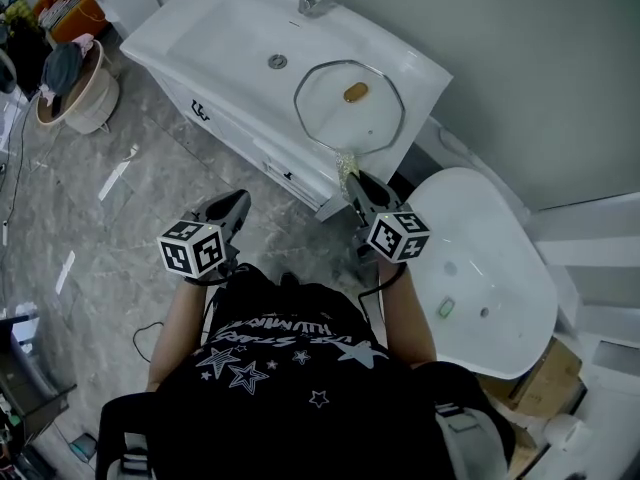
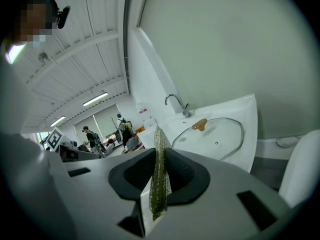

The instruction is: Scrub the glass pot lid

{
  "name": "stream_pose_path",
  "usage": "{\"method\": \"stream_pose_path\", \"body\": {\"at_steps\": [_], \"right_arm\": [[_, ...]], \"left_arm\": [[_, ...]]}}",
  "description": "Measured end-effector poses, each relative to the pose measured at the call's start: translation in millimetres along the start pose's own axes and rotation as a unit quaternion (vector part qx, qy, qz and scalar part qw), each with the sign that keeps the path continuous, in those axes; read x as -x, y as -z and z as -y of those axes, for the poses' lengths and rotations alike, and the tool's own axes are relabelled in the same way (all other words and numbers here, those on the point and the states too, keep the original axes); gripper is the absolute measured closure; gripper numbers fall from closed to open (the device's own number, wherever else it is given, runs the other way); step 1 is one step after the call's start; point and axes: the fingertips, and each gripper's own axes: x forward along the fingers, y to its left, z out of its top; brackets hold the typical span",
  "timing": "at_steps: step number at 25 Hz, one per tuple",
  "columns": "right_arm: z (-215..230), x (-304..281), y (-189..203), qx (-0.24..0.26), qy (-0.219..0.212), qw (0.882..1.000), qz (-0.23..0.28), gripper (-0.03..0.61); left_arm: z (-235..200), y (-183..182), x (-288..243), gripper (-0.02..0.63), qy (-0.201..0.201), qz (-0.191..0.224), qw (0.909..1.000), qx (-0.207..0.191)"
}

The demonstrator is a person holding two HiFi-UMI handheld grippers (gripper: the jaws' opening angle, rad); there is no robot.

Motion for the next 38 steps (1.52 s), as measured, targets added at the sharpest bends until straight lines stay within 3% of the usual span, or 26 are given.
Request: {"method": "stream_pose_path", "body": {"at_steps": [7,10,20,28,34,38], "right_arm": [[8,-9,-21,-0.006,0.022,0.999,0.029,0.512],[19,-16,-35,-0.008,0.045,0.998,0.045,0.512],[62,-46,-75,-0.025,0.139,0.987,0.073,0.512],[88,-73,-109,-0.027,0.199,0.975,0.093,0.512],[98,-91,-126,-0.023,0.229,0.968,0.097,0.512],[106,-103,-133,-0.025,0.246,0.963,0.102,0.512]], "left_arm": [[-19,-36,-25,0.589,-0.003,-0.014,0.9990,-0.042],[-31,-53,-50,0.589,0.007,-0.017,0.9991,-0.037],[-69,-127,-140,0.588,0.086,-0.058,0.9943,-0.022],[-90,-149,-209,0.587,0.165,-0.143,0.9757,0.013],[-97,-155,-247,0.422,0.214,-0.192,0.9554,0.068],[-102,-151,-265,0.391,0.242,-0.233,0.9378,0.088]]}}
